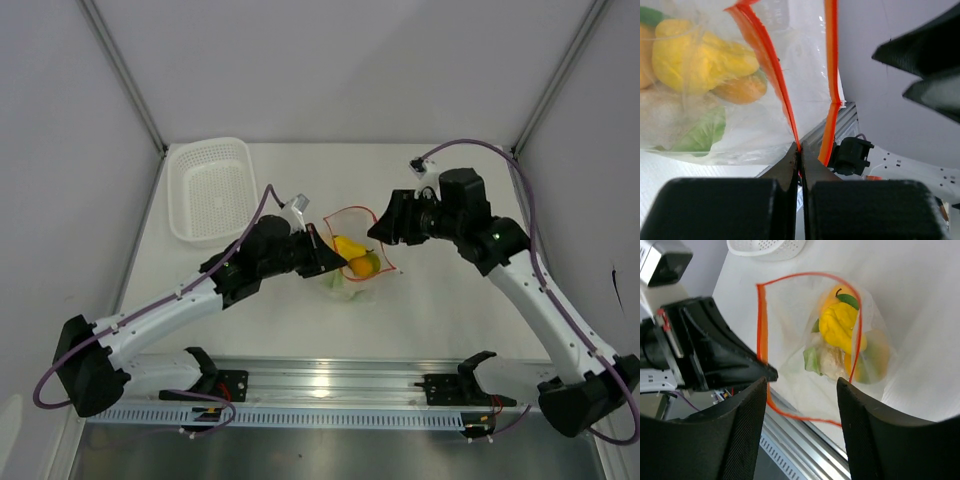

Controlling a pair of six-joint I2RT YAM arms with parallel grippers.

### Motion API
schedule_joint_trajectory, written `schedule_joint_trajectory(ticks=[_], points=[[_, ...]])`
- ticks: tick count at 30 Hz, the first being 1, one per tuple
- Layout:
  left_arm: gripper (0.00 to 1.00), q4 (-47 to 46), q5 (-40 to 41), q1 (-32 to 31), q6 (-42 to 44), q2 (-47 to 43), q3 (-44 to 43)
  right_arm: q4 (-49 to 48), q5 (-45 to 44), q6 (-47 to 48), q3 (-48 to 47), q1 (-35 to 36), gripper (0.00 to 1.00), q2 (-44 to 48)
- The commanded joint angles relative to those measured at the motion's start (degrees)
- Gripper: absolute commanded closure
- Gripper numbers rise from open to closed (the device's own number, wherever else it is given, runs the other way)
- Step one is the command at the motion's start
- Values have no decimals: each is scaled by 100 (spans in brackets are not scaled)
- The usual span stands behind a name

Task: Place the food in the zip-top bag and seal the zipper
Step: Adjust the zipper food storage bag at the center of the board.

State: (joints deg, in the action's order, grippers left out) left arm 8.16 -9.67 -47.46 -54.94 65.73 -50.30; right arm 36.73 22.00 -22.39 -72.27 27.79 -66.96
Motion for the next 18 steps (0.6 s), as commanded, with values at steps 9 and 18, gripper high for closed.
schedule_joint_trajectory(ticks=[9, 18], points=[[99, 282, 18, 44, 334, 97, -665, 862, -380, 1053, 942, 60, 39, 1254], [99, 335, -158, 158, 414, 45, -525, 906, -653, 1132, 899, 104, 45, 1089]])
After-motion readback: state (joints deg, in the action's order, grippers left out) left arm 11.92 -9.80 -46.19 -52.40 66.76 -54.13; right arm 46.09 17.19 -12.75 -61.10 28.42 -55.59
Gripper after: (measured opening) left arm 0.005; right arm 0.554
